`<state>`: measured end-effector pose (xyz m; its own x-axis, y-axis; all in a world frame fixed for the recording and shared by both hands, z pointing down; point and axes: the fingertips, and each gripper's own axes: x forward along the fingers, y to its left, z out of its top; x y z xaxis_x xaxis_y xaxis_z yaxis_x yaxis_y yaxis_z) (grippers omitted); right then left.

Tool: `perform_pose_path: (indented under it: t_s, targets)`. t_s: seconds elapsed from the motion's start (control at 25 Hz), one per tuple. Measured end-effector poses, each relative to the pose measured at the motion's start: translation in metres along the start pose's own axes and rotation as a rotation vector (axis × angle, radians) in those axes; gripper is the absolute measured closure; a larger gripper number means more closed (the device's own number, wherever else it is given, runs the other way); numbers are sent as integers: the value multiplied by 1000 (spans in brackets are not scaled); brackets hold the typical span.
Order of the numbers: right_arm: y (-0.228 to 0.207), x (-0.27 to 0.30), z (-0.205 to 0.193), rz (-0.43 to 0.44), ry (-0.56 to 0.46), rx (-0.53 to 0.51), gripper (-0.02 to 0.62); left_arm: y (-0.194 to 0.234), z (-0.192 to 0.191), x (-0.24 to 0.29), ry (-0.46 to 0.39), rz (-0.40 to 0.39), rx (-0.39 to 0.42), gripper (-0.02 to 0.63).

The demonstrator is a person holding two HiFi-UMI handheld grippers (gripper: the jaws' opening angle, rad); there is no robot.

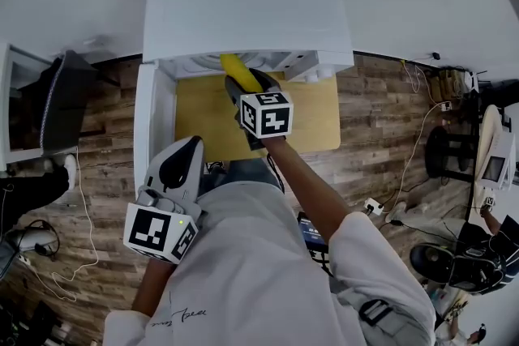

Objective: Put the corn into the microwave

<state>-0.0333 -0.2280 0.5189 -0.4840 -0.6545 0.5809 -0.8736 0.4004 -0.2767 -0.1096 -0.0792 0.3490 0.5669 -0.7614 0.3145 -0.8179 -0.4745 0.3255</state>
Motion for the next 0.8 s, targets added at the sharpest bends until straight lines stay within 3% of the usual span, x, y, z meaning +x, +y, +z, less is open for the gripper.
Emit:
perform_pose_path:
  t_s: [0.8]
  targets:
    - [-13,54,1,-35,43,-78,331,19,-5,7,36,71,-45,615]
